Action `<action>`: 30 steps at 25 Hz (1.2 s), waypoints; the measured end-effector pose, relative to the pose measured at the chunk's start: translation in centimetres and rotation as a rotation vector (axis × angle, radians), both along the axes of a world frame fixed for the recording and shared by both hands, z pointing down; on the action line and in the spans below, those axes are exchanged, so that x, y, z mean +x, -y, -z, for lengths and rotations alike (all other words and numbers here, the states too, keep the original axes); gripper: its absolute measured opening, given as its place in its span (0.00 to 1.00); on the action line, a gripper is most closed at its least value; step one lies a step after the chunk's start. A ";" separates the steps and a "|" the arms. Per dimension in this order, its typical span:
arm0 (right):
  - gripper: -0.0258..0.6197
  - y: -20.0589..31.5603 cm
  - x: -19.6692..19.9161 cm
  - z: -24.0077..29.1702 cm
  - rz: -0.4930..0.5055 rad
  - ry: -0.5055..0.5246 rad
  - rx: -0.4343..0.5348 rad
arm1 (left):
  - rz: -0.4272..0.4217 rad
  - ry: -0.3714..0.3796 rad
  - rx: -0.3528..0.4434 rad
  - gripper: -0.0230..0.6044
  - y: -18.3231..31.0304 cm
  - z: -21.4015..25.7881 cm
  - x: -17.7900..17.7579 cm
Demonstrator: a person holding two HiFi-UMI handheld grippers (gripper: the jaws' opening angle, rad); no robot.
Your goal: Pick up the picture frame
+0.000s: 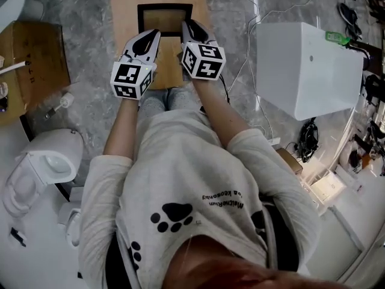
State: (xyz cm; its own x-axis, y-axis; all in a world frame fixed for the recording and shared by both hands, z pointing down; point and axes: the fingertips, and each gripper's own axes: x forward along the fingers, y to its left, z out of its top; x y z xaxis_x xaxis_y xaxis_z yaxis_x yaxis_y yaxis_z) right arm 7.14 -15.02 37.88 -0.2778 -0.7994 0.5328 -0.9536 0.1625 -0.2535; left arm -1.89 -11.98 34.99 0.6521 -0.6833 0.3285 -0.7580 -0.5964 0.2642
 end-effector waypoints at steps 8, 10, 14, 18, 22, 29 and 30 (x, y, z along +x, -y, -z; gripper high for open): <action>0.16 0.2 0.7 6.3 -0.001 -0.010 0.156 | 0.027 -0.017 0.085 0.05 0.2 5.0 0.1; 0.16 0.1 0.7 7.7 0.004 -0.017 0.194 | 0.034 -0.021 0.107 0.05 0.2 6.2 0.1; 0.16 0.0 0.9 10.2 0.005 -0.030 0.259 | 0.066 -0.033 0.153 0.05 0.4 8.8 -0.1; 0.16 -0.2 0.9 12.2 0.009 -0.047 0.318 | 0.096 -0.048 0.192 0.05 0.4 10.9 -0.5; 0.16 -0.4 0.7 13.8 0.009 -0.061 0.374 | 0.126 -0.038 0.231 0.05 0.3 12.5 -1.2; 0.16 -1.1 0.5 16.0 0.024 -0.082 0.453 | 0.166 -0.042 0.265 0.05 -0.4 14.4 -1.9; 0.16 -1.3 0.5 16.2 0.023 -0.081 0.461 | 0.170 -0.043 0.270 0.05 -0.6 14.6 -2.0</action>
State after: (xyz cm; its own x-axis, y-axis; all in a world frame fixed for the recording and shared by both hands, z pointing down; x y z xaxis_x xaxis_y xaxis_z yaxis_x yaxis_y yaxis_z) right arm 7.63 -13.71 21.71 -0.2704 -0.9518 0.1446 -0.9622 0.2620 -0.0745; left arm -3.85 -11.37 20.37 0.5304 -0.8424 0.0955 -0.8444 -0.5149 0.1475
